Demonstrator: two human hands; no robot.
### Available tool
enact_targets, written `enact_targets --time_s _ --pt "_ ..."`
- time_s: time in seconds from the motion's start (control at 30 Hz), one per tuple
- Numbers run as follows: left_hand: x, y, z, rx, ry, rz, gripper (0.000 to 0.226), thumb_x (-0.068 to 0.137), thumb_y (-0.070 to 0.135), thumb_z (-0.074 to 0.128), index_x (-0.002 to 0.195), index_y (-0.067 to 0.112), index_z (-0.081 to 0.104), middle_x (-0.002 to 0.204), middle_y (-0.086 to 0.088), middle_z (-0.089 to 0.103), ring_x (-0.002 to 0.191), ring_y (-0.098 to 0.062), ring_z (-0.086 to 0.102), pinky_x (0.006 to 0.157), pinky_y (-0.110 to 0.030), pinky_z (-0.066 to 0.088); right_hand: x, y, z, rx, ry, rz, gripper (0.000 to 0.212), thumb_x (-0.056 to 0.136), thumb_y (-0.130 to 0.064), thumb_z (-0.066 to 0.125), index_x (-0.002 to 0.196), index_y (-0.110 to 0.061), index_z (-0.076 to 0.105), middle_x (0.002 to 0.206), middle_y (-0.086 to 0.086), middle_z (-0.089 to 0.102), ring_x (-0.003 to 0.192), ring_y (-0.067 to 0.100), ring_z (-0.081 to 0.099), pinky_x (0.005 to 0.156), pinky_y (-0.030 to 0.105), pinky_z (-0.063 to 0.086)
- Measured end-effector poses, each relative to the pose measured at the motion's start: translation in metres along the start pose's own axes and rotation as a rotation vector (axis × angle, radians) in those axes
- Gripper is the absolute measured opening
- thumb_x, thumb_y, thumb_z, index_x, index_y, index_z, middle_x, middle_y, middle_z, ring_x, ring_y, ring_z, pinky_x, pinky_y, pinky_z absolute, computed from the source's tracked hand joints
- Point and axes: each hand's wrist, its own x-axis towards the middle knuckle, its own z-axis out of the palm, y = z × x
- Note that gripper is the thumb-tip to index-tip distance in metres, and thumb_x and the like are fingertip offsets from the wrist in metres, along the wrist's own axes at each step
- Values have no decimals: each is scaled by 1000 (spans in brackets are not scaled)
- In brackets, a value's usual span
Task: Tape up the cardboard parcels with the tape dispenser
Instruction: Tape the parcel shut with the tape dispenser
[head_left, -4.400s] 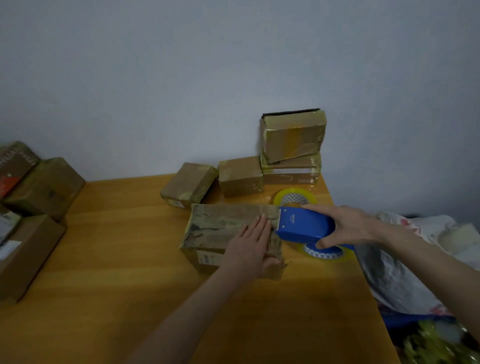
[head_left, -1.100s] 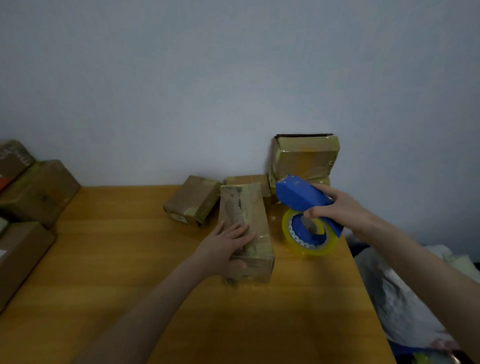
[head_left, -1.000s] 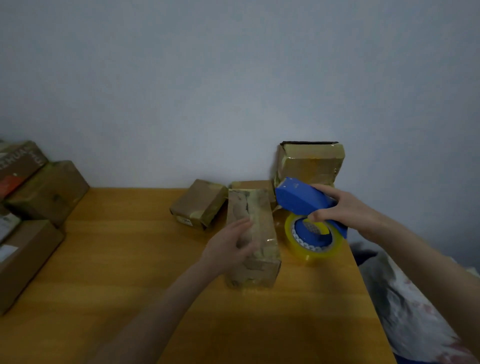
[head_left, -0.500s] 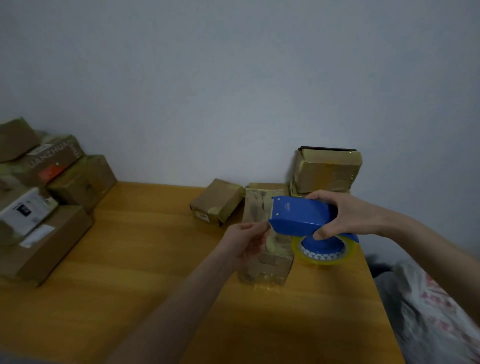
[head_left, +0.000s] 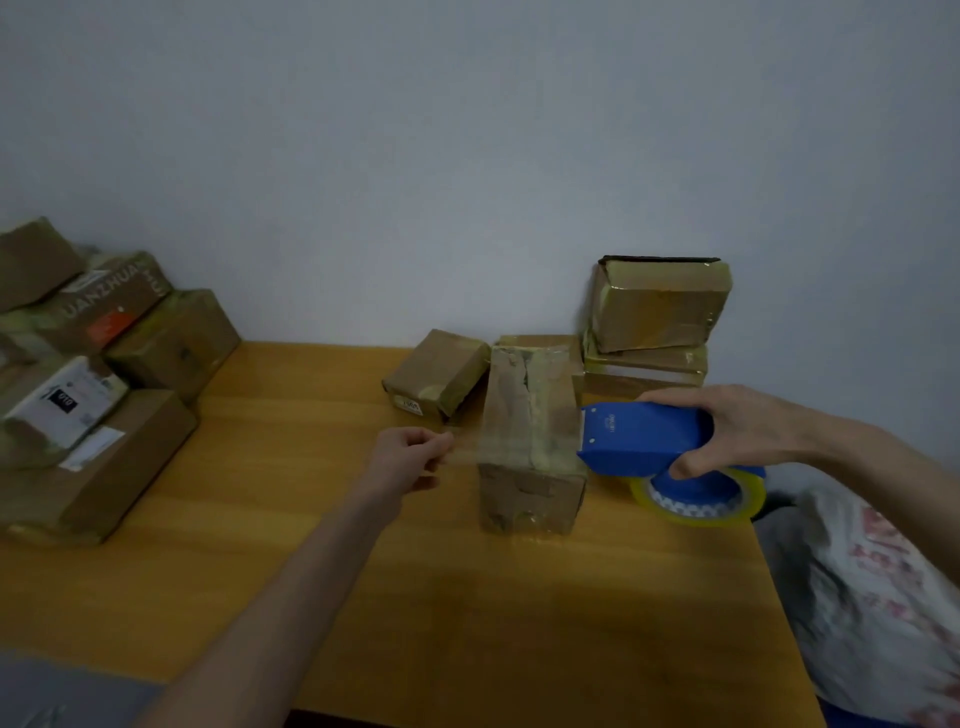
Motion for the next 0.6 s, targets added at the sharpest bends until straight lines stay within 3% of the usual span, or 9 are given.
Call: enact_targets --time_s 0.1,0.27,0.4,0.6 --pt "-1 -5 6 0 10 5 21 87 23 69 72 8 67 64 1 57 64 -11 53 49 -20 48 -4 10 3 50 1 23 76 58 -50 70 127 -52 37 113 -24 50 98 -1 55 75 13 43" --pt "-1 -11 20 26 45 24 22 88 20 68 69 9 65 66 0 57 63 -11 51 50 -22 49 -6 21 11 69 6 59 70 47 -61 66 109 -65 36 111 -30 48 94 -9 54 69 10 43" --pt "1 -15 25 47 81 13 22 89 19 66 70 10 65 66 0 57 63 -9 52 52 -23 50 0 27 19 119 21 49 57 59 -42 75 97 -70 44 104 -29 52 87 -18 54 65 3 43" --pt "7 -22 24 79 88 0 22 89 21 66 70 11 65 67 0 58 62 -8 52 51 -23 49 11 35 24 86 9 45 58 74 -28 81 101 -63 44 104 -25 54 90 -3 57 69 13 47"
